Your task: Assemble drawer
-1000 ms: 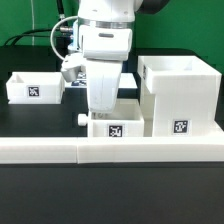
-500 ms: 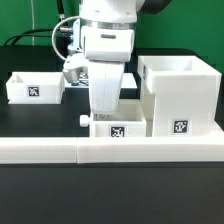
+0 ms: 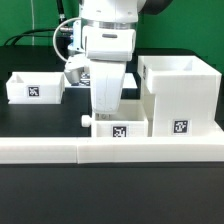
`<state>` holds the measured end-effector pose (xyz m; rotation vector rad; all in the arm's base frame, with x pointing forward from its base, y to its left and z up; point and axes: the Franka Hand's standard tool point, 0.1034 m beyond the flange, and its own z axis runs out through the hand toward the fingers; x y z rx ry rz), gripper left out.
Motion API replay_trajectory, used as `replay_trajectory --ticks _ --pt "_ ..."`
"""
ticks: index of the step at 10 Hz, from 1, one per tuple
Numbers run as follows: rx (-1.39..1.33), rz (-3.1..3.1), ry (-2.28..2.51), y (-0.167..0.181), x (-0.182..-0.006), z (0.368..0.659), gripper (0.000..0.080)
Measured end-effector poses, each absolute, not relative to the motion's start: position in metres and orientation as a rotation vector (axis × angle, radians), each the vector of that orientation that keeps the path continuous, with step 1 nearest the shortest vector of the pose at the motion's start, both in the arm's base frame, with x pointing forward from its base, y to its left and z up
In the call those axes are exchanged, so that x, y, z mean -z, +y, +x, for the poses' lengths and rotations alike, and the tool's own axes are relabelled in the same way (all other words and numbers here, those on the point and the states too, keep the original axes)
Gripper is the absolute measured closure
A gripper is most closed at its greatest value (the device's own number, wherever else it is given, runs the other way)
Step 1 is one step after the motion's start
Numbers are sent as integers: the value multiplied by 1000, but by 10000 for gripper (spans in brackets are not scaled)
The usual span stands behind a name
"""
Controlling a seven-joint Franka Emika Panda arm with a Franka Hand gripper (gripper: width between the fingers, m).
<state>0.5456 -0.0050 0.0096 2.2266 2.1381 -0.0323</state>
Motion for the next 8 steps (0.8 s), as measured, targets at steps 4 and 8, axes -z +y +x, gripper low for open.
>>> replay_trajectory --ticks 4,8 --pt "71 2240 2131 -3 -10 544 756" --pt "74 2234 2138 -3 -10 544 756"
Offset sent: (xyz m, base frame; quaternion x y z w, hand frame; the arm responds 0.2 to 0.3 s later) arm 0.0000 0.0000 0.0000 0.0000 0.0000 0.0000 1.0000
